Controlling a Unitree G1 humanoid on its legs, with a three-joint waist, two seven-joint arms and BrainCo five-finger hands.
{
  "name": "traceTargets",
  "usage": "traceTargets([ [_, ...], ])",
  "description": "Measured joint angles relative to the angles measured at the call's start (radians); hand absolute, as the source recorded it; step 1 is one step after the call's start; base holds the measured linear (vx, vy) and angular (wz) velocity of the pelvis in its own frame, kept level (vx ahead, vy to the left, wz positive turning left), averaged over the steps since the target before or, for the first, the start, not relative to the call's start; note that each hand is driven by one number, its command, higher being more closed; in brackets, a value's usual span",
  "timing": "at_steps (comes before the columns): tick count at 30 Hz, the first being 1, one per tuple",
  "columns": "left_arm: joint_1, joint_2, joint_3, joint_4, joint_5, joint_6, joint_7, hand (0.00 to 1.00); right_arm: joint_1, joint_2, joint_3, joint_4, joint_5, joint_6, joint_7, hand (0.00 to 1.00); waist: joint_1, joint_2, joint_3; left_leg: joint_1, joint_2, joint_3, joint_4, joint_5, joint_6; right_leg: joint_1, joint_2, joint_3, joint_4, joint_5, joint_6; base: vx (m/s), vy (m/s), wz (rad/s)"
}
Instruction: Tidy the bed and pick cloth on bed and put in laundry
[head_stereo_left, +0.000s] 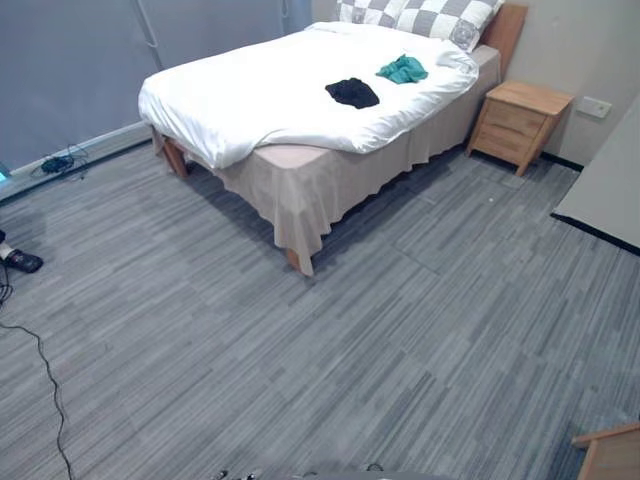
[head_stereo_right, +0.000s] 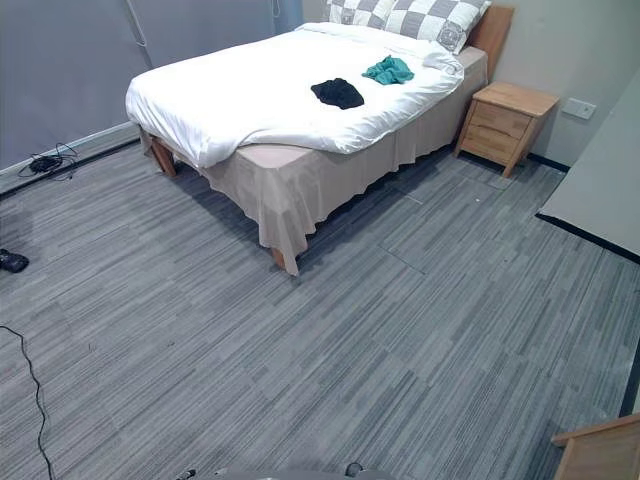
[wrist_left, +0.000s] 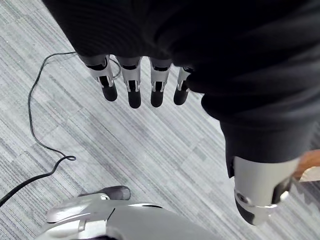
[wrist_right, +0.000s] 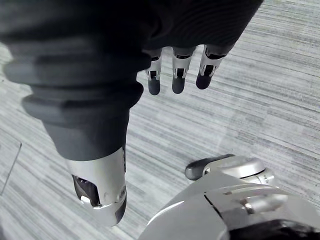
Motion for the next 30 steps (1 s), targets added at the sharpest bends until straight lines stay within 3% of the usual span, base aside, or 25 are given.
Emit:
traceTargets([
  [5,-0.038,0.010,0.000,0.005,0.003,-0.002,-0.001,0.00,-0.040,0.017,-0.018,0.000,-0.002,-0.001,0.001,0.00,0.000,-0.011,0.041,0.025,0.004,0.002,-0.018,0.000,0.000,0.032,0.007,-0.004,-0.021,0.000,0.001,0.03,-0.009,0.00],
  [19,-0.041,0.007,-0.001,0.004,0.019,-0.002,-0.002,0.00,-0.059,0.018,-0.039,-0.002,-0.004,-0.003,0.001,0.00,0.000,-0.007,0.053,0.044,0.008,0.012,-0.024,-0.002,-0.003,0.043,0.009,0.000,-0.021,-0.012,0.020,-0.04,-0.016,0.00],
  [27,-0.050,0.010,-0.002,0.005,0.017,-0.001,-0.005,0.00,-0.066,0.017,-0.045,-0.003,-0.004,0.001,0.008,0.00,-0.001,-0.007,0.055,-0.023,0.014,0.060,-0.024,-0.002,-0.002,-0.039,0.019,0.047,-0.022,0.011,0.006,-0.01,-0.029,-0.21],
  [30,-0.073,0.013,-0.003,0.004,0.016,-0.001,-0.005,0.00,-0.077,0.018,-0.056,-0.003,-0.004,0.002,0.021,0.00,0.000,-0.010,0.067,-0.032,0.018,0.061,-0.022,-0.005,0.001,-0.092,0.022,0.045,0.075,-0.040,0.006,0.04,-0.028,-0.01],
])
